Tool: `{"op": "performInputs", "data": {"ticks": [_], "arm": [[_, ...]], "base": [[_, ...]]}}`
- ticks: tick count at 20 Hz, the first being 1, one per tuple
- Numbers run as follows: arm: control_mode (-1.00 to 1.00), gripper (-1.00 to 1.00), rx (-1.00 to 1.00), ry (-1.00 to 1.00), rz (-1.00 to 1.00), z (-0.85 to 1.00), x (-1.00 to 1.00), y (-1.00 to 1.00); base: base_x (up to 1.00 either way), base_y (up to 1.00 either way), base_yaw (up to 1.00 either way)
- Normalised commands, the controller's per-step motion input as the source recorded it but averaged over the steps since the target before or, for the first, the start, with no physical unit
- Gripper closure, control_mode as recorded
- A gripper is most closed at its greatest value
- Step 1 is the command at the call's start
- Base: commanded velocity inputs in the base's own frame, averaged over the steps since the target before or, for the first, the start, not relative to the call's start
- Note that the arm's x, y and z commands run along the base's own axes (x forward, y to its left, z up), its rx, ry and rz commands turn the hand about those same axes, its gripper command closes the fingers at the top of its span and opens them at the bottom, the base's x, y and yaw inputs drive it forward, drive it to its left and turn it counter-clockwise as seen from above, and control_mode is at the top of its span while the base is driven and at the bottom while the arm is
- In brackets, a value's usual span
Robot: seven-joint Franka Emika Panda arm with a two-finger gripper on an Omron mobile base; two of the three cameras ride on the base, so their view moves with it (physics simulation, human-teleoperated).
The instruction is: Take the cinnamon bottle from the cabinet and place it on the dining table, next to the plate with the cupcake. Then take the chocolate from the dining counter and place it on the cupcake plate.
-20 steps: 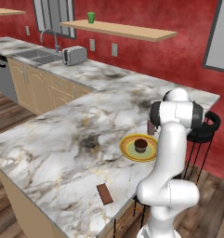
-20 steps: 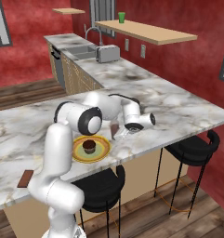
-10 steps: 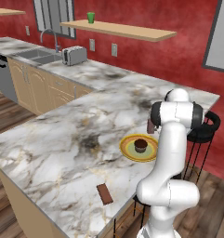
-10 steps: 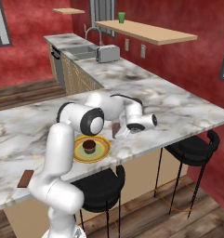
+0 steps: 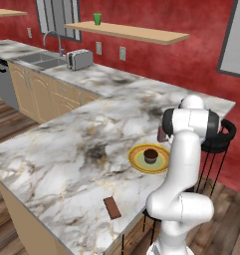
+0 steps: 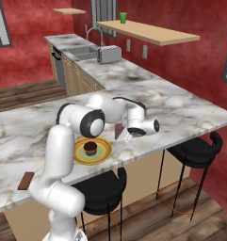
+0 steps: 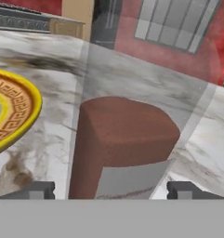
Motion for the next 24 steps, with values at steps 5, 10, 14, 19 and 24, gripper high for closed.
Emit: {"op": "performInputs", "data": {"ticks": [5,10,14,19,24], "arm": [[-1.00,-1.00,-0.01,0.01,-0.06,0.00,-0.03,-0.04],[-1.00,-1.00,0.00,0.06,-0.06,0.12,-0.10,-0.30],[-1.00,-1.00,0.00,0.11,-0.09,0.16,-0.29,-0.27],[-1.00,-1.00,0.00,0.15,-0.12,0.23,-0.53,-0.06],[-1.00,-1.00,-0.09,0.06,-0.13,0.20,-0.64,0.01]], "base": [[0.00,0.00,0.00],[0.00,0.00,0.00],[0.00,0.00,0.00],[0.00,0.00,0.00],[0.00,0.00,0.00]]}}
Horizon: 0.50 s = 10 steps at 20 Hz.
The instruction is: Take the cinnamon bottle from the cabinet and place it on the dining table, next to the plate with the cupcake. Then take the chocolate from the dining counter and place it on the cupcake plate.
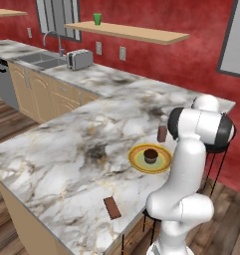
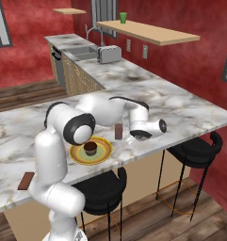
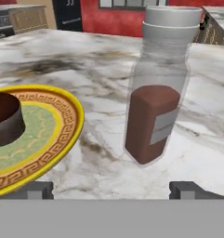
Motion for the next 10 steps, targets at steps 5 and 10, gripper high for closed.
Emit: {"op": "performInputs", "data": {"ticks": [5,10], "arm": [[-1.00,-1.00,-0.21,0.00,-0.07,0.27,-0.69,0.06],[-1.00,-1.00,-0.12,0.00,-0.15,0.33,-0.64,0.19]], "base": [[0.00,0.00,0.00],[0.00,0.00,0.00]]}}
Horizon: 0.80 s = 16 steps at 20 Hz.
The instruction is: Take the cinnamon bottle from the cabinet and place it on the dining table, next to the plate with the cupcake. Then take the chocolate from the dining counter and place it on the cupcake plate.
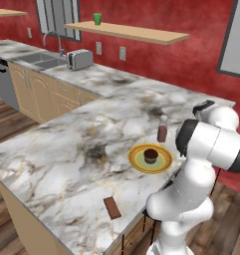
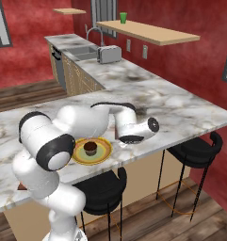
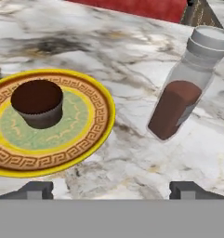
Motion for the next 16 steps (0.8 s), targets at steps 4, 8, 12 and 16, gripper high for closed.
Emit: {"op": "performInputs", "data": {"ticks": [4,8,12,16], "arm": [[-1.00,-1.00,-0.03,0.07,-0.25,0.28,-0.58,0.23],[-1.00,-1.00,-0.01,0.22,-0.28,0.32,-0.44,0.30],[-1.00,-1.00,0.00,0.32,-0.22,0.42,-0.35,0.32],[-1.00,-1.00,0.00,0.32,-0.15,0.42,-0.38,0.32]], "base": [[0.00,0.00,0.00],[0.00,0.00,0.00],[0.00,0.00,0.00],[0.00,0.00,0.00]]}}
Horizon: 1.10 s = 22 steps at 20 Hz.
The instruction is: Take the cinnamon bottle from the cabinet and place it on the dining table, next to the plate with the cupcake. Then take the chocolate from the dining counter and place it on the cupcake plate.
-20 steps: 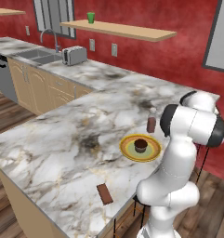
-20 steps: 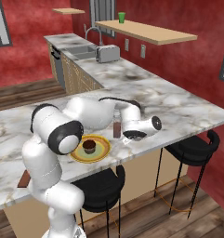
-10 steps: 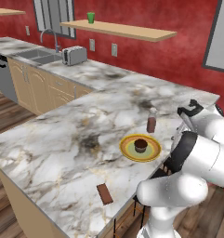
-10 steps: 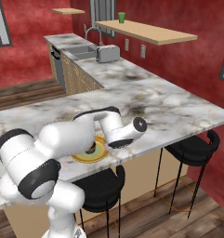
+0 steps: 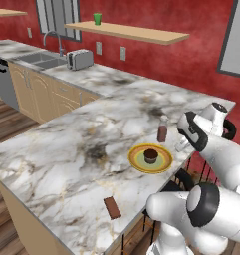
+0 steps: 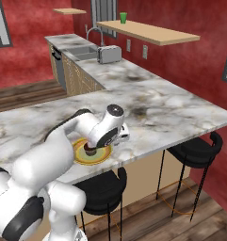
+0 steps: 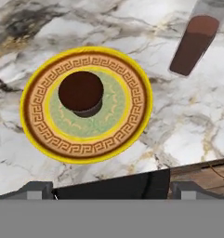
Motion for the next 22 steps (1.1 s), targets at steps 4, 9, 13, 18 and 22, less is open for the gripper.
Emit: {"op": "performInputs", "data": {"ticks": [4,9,13,18,22], "arm": [[-1.00,-1.00,0.00,0.16,-0.19,0.22,-0.53,0.43],[-1.00,-1.00,0.00,0.06,-0.25,0.02,-0.55,0.52],[-1.00,-1.00,0.00,0.04,-0.23,-0.07,-0.50,0.59],[-1.00,-1.00,0.00,0.06,-0.23,-0.12,-0.44,0.61],[-1.00,-1.00,0.00,0.12,-0.19,-0.16,-0.31,0.68]], "base": [[0.00,0.00,0.00],[0.00,0.00,0.00],[0.00,0.00,0.00],[0.00,0.00,0.00],[0.00,0.00,0.00]]}}
